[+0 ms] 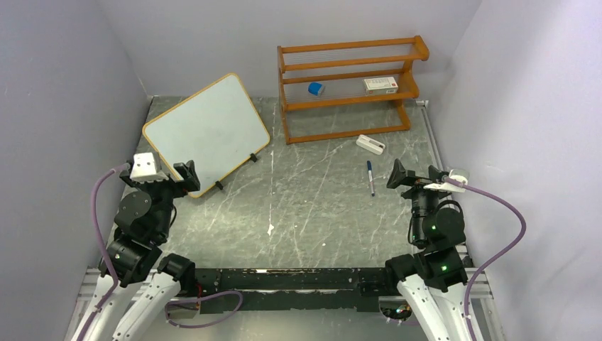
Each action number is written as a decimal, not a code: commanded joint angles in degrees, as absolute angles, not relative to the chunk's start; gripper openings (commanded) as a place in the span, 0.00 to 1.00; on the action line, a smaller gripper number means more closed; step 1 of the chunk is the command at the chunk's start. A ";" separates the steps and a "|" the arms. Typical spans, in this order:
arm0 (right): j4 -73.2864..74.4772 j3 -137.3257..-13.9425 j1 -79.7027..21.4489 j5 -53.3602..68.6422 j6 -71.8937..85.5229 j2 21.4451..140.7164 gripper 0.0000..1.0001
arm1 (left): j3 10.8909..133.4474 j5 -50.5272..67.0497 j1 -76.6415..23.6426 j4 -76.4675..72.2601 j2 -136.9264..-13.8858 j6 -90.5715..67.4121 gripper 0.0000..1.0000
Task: Write a sentence on the whiteboard
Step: Move the whiteboard to the center of the board, then pick up the whiteboard marker from the center of the board.
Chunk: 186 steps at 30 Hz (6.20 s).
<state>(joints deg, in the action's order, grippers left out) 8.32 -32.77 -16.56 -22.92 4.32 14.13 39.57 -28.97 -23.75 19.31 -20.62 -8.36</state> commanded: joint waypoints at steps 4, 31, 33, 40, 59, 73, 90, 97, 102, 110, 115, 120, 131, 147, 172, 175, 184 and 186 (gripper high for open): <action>8.35 -33.30 -16.00 -22.49 4.65 13.83 1.00 | 39.81 -29.82 -24.04 17.54 -22.83 -9.81 0.98; 7.79 -31.66 -16.00 -21.16 5.60 10.11 1.00 | 45.80 -28.11 -23.82 29.81 -57.04 -38.38 0.88; 7.61 -31.51 -16.00 -20.88 5.43 10.04 1.00 | 45.48 -28.24 -23.82 28.49 -60.09 -39.70 0.86; 6.78 -30.71 -16.00 -19.68 4.76 9.18 1.00 | 42.45 -31.06 -23.94 22.10 -68.89 -46.16 0.63; 6.16 -29.89 -16.00 -18.37 3.88 7.78 1.00 | 42.43 -37.65 -25.22 11.90 -86.31 -52.42 0.49; 5.62 -29.44 -15.99 -17.59 3.43 7.12 1.00 | 40.05 -35.56 -25.46 9.08 -88.71 -51.32 0.05; 5.27 -29.31 -16.00 -16.47 3.25 6.15 1.00 | 28.32 -26.83 -36.35 10.16 -73.84 -53.17 0.05; 5.71 -29.42 -16.03 -16.22 3.34 5.89 1.00 | 29.62 -27.05 -45.92 7.58 -77.27 -57.93 0.05; 5.69 -29.44 -16.03 -16.06 3.34 5.80 1.00 | 33.05 -29.02 -52.59 9.24 -80.98 -60.11 0.05; 5.71 -29.53 -16.08 -16.16 3.47 5.73 1.00 | 37.63 -31.52 -58.53 10.72 -86.28 -64.83 0.05; 5.93 -29.57 -16.08 -16.27 3.52 5.72 1.00 | 38.87 -33.32 -60.16 13.21 -87.27 -67.92 0.05; 5.89 -29.67 -16.08 -16.00 3.52 5.89 1.00 | 40.14 -35.15 -62.91 16.57 -86.25 -69.59 0.11; 6.67 -30.42 -16.08 -16.06 4.44 7.26 1.00 | 42.86 -37.18 -64.86 22.72 -82.22 -70.45 0.53; 15.83 -38.53 -16.49 -12.56 12.51 27.11 1.00 | 56.09 -40.32 -63.24 34.40 -69.33 -45.66 0.83; 24.00 -45.60 -9.32 -14.35 18.00 70.89 0.82 | 52.38 -23.79 -37.85 22.98 -42.99 -12.92 0.88; 22.85 -46.94 -8.71 -13.52 17.30 75.76 0.77 | 51.00 -23.40 -37.74 21.90 -40.65 -12.75 0.88; 21.18 -52.41 -7.43 -11.87 14.81 90.27 0.48 | 48.88 -24.72 -36.32 21.46 -37.17 -12.99 0.88; 21.43 -53.81 -7.38 -11.61 14.39 92.73 0.44 | 48.85 -24.85 -36.14 21.66 -37.28 -13.06 0.88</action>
<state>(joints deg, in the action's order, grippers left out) 22.52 -50.89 -8.14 -12.71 15.90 88.66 49.21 -24.80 -37.08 23.46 -37.65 -13.85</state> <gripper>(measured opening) 0.472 0.884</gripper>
